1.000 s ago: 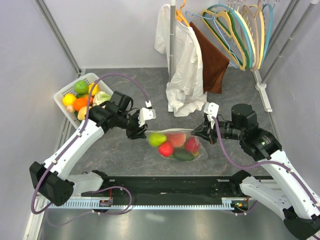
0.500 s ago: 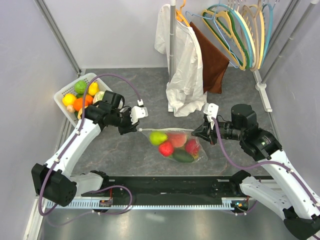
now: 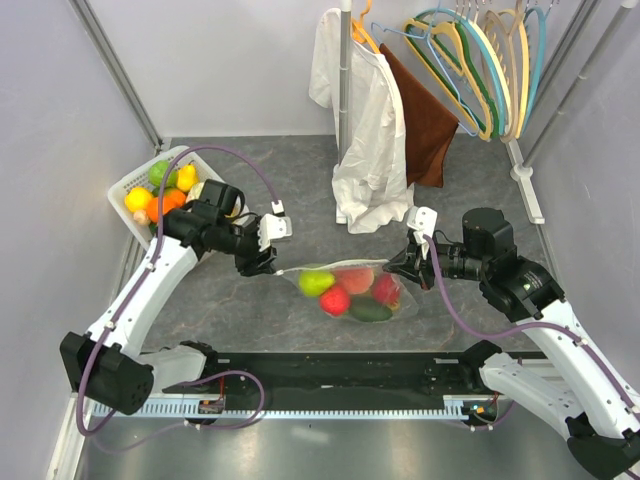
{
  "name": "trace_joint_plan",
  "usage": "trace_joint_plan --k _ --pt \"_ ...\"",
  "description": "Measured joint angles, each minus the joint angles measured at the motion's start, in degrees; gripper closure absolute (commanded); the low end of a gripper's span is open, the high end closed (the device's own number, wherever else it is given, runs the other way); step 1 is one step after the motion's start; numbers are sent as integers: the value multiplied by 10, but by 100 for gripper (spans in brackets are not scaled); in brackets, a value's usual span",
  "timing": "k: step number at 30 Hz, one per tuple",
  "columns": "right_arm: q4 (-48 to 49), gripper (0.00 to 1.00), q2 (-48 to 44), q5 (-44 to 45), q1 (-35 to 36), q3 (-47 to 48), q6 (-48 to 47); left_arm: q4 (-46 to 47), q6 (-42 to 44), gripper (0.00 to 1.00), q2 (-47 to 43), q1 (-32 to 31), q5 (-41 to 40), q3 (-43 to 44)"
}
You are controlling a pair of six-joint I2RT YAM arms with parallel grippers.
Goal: Place the food in the zip-top bag and seal the zipper
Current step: Zip the zipper food storage bag at the center of the board.
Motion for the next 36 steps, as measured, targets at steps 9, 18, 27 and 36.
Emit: trace_joint_plan --k 9,18,27,36 --pt "-4 100 4 -6 0 4 -1 -12 69 45 -15 0 45 -17" --pt "-5 100 4 -6 0 4 -6 -19 118 45 -15 0 46 -37" --pt "-5 100 10 -9 0 4 -6 -12 116 45 -15 0 47 -38" --pt "-5 100 15 -9 0 11 -6 27 94 52 -15 -4 46 -44"
